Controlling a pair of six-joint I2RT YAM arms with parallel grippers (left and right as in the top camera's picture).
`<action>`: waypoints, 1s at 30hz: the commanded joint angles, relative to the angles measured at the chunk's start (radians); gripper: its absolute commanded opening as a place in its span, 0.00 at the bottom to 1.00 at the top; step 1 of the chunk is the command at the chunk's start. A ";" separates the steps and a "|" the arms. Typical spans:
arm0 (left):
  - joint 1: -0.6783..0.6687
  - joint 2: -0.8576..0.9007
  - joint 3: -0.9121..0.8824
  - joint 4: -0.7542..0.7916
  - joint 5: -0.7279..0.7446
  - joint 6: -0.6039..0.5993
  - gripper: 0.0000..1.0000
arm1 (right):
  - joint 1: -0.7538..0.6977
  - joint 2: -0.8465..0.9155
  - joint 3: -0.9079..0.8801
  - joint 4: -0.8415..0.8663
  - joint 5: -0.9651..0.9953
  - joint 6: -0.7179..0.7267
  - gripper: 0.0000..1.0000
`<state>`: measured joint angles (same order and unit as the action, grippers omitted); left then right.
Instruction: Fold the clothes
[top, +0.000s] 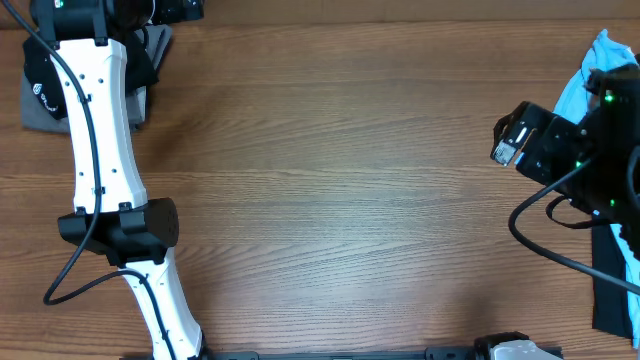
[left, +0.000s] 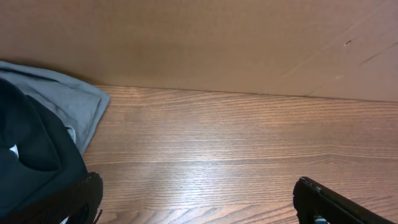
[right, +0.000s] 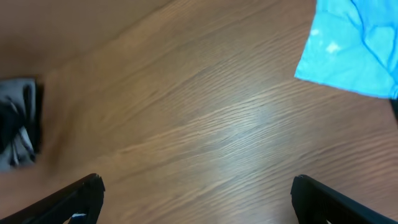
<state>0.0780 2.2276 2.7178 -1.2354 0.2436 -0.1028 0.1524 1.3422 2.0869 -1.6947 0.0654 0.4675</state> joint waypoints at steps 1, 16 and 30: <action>0.000 -0.002 0.000 0.000 0.012 -0.010 1.00 | 0.005 -0.006 0.002 0.002 -0.026 -0.147 1.00; 0.000 -0.002 0.000 0.000 0.012 -0.010 1.00 | -0.159 -0.576 -0.813 0.635 0.019 -0.124 1.00; 0.000 -0.002 0.000 0.000 0.012 -0.010 1.00 | -0.138 -1.129 -1.620 1.273 -0.035 -0.122 1.00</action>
<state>0.0780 2.2276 2.7178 -1.2354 0.2512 -0.1028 0.0048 0.2886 0.5591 -0.4709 0.0437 0.3511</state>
